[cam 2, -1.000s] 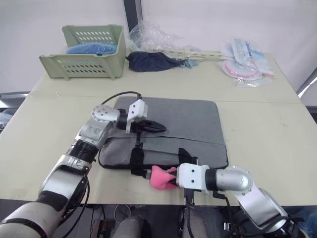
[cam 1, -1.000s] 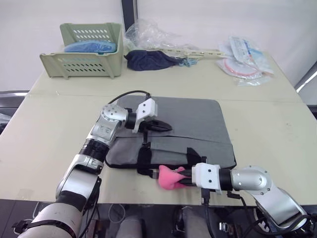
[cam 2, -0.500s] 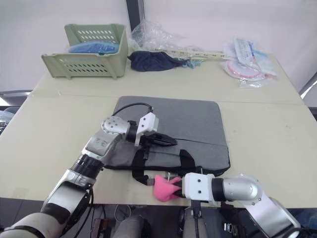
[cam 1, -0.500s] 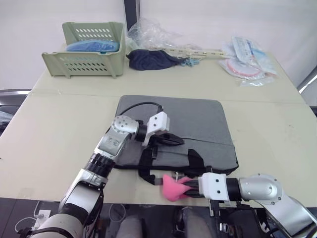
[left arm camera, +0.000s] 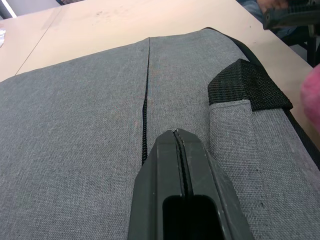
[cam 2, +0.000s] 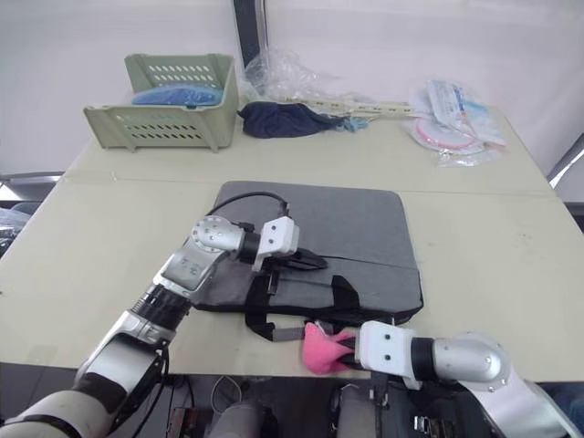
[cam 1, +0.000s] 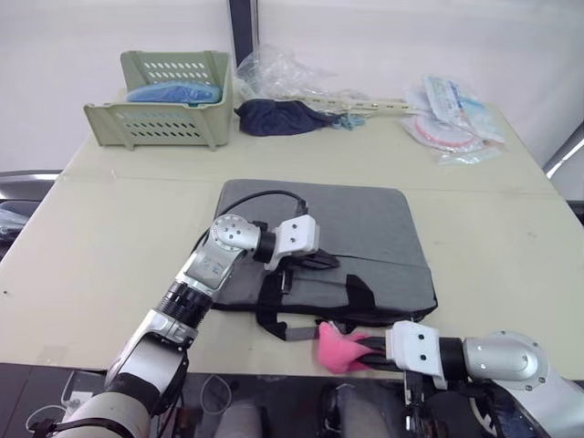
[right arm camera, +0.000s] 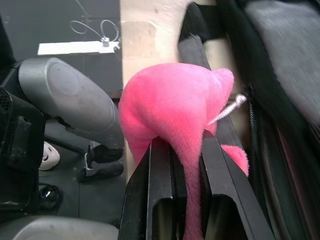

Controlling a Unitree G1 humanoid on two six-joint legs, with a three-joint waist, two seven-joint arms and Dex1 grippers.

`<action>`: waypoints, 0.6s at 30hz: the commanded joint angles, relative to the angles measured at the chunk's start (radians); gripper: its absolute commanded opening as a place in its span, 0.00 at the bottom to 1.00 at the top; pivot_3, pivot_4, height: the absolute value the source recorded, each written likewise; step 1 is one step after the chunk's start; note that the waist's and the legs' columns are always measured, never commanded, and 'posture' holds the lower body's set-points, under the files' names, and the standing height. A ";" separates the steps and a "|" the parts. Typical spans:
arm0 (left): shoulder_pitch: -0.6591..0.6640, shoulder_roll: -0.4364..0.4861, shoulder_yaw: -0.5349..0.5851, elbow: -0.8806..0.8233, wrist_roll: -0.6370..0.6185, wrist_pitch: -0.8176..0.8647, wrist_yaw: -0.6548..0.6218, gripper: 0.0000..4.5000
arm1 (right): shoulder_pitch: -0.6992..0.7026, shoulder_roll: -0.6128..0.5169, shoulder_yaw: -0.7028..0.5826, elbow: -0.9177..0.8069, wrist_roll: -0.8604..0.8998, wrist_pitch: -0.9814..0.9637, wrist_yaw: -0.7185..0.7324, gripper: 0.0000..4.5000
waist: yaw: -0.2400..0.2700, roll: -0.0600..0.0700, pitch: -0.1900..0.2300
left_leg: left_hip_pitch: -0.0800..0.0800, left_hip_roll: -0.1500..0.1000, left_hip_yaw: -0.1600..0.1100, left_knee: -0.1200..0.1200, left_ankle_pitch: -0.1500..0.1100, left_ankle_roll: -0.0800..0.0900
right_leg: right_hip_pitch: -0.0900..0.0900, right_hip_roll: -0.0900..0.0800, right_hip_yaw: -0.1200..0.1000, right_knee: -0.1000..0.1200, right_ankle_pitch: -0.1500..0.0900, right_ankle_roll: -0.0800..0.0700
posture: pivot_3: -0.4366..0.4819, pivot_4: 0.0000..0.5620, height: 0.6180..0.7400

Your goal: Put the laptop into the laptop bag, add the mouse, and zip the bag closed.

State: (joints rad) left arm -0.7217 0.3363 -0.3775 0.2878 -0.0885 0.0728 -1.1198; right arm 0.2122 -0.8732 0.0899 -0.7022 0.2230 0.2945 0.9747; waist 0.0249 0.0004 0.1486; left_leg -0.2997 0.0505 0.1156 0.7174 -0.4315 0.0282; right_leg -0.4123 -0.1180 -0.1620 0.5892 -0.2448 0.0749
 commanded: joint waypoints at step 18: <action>0.063 0.090 -0.106 0.125 0.132 -0.002 0.006 0.00 | 0.092 -0.011 -0.274 -0.018 0.233 0.085 0.023 0.01 | 0.000 0.001 -0.002 | 0.000 0.001 0.000 -0.002 -0.001 0.001 | -0.001 -0.010 -0.003 0.000 -0.001 -0.001 | 0.48 0.27 1.00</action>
State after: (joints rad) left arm -0.7269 0.3657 -0.4061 0.2873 -0.0884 0.0277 -1.1124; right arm 0.2900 -0.8816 -0.1292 -0.7020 0.4129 0.3753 0.9823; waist 0.0250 0.0017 0.1465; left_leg -0.2996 0.0511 0.1157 0.7155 -0.4324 0.0289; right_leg -0.4129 -0.1284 -0.1652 0.5889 -0.2457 0.0737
